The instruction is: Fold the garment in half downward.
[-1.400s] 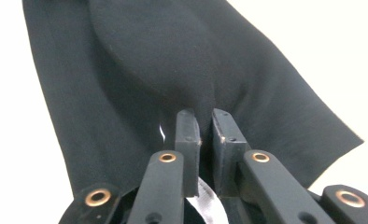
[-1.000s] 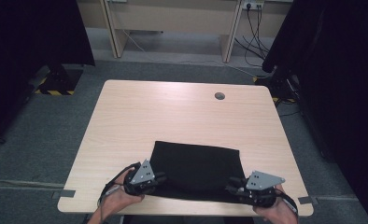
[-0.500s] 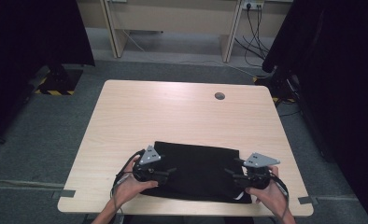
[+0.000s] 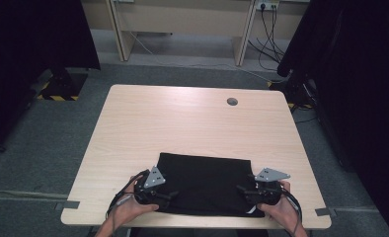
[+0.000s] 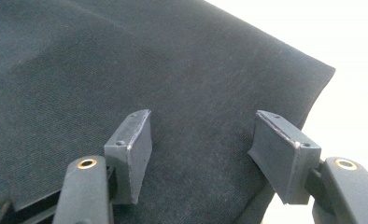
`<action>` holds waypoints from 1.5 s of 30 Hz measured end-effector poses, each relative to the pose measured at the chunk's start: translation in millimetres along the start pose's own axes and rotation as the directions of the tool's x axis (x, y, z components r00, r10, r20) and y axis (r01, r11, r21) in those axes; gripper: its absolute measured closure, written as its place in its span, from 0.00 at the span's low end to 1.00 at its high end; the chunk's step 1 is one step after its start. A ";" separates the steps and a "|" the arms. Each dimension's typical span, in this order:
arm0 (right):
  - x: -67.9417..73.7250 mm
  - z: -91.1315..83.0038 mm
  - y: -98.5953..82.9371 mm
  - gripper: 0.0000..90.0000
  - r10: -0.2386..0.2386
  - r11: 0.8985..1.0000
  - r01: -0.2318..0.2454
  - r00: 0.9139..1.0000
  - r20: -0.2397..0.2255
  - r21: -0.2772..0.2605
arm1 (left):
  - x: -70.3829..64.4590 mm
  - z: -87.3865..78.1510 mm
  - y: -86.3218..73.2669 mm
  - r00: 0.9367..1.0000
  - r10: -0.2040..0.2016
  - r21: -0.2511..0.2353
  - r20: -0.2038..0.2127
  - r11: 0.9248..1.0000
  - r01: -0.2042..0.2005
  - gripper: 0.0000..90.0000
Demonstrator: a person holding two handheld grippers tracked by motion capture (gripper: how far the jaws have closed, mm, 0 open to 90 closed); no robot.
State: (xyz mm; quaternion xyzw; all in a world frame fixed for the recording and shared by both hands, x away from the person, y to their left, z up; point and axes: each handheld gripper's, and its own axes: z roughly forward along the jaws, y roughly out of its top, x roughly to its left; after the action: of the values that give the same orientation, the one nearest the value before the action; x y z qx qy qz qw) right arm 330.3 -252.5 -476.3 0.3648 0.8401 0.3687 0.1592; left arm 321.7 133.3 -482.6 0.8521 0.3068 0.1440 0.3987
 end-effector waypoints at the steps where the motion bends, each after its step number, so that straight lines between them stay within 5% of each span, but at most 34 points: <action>1: -0.1 -0.6 0.6 0.42 0.000 1.000 0.000 1.000 0.003 0.004 | -0.3 -0.3 0.4 1.000 -0.004 0.000 -0.001 1.000 0.004 0.21; 3: 0.0 -3.9 3.0 0.37 0.007 1.000 -0.008 1.000 0.025 0.020 | -1.1 -2.6 0.6 1.000 -0.006 0.002 -0.001 1.000 0.006 0.18; 6: 1.5 -13.3 3.7 0.37 0.040 0.999 -0.040 0.999 0.012 -0.027 | -2.3 -8.3 -2.5 1.000 -0.028 -0.013 -0.006 1.000 0.028 0.15; 11: 13.9 -14.2 -9.2 0.36 0.009 0.999 -0.009 1.000 -0.003 0.032 | -5.4 -15.8 -7.4 1.000 -0.020 -0.012 -0.010 1.000 0.020 0.13; 17: 10.2 -14.9 -13.4 0.36 0.013 1.000 -0.013 1.000 0.008 0.017 | -5.6 -12.7 -8.9 0.999 -0.032 -0.015 0.003 0.999 0.032 0.12; 34: -22.8 -31.0 -27.3 0.37 -0.018 1.000 0.019 0.999 -0.034 0.013 | -8.9 -14.4 -6.2 0.994 -0.083 -0.045 0.076 0.995 0.087 0.04; 45: -47.4 -39.4 -36.5 0.38 -0.014 1.000 0.014 0.999 -0.036 -0.006 | -4.3 -16.8 -9.3 0.995 -0.075 -0.039 0.071 0.996 0.078 0.03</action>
State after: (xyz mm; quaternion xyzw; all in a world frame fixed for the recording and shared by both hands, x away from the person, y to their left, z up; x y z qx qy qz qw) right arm 323.5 -323.8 -476.5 0.3517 0.8443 0.3764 0.1475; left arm 306.4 145.0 -479.0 0.8357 0.3220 0.1053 0.4323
